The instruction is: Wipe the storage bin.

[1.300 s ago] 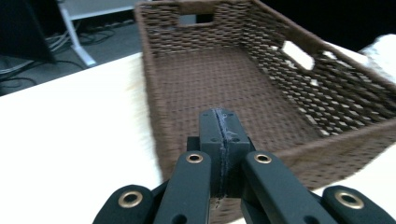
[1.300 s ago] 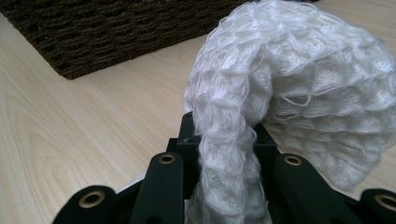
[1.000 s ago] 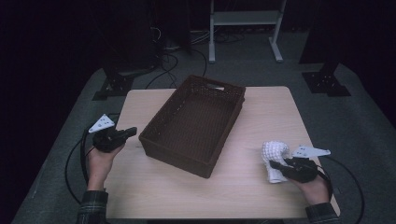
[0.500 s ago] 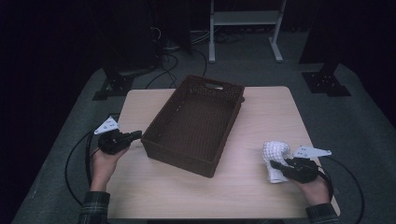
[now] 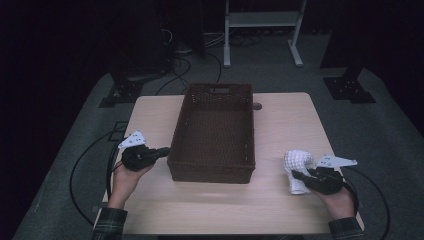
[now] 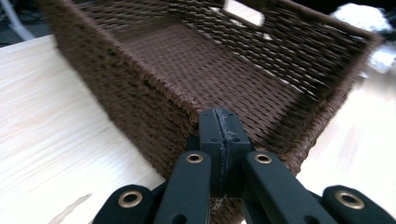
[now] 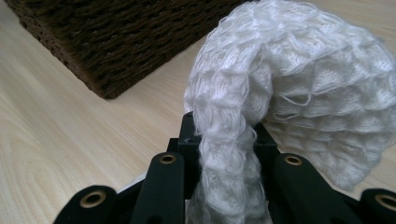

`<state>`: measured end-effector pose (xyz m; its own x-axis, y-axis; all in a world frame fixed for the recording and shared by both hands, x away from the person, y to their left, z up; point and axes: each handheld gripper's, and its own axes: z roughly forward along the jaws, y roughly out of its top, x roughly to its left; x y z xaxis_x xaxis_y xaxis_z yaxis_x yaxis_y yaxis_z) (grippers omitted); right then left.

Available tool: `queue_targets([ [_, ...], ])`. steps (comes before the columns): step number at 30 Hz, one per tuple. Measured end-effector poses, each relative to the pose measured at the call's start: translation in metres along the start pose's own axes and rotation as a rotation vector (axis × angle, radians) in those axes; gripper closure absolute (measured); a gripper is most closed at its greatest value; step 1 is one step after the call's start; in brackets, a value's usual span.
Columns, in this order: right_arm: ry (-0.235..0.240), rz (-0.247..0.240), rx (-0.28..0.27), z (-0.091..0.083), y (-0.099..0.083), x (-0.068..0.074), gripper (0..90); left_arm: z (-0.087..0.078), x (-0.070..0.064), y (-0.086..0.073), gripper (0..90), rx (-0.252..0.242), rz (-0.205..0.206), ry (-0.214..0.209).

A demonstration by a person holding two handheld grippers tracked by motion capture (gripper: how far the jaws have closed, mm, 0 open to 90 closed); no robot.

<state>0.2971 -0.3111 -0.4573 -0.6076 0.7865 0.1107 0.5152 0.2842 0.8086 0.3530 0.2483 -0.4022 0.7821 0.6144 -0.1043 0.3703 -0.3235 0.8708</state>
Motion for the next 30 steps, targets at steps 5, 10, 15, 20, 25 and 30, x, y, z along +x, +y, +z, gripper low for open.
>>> queue_targets([
  [5,-0.010,0.008,0.000,0.000,-0.001,-0.002,72.5,0.009,-0.014,0.004,90.0,0.012,0.025,-0.045],
  [10,-0.008,0.002,0.005,0.001,0.000,-0.001,72.4,0.021,-0.030,0.007,89.9,0.017,0.047,-0.097],
  [15,-0.009,0.004,0.003,0.002,-0.001,-0.002,72.4,0.035,-0.048,0.013,88.3,0.024,0.082,-0.131],
  [20,-0.010,0.012,0.004,0.002,-0.001,-0.002,72.4,0.045,-0.060,0.016,85.2,0.031,0.102,-0.154],
  [25,-0.010,0.007,0.002,0.002,-0.001,-0.002,72.4,0.042,-0.062,0.014,67.7,0.024,0.092,-0.145],
  [30,-0.014,0.009,0.004,0.001,-0.002,-0.004,72.3,0.039,-0.065,0.001,46.7,0.027,0.078,-0.108],
])
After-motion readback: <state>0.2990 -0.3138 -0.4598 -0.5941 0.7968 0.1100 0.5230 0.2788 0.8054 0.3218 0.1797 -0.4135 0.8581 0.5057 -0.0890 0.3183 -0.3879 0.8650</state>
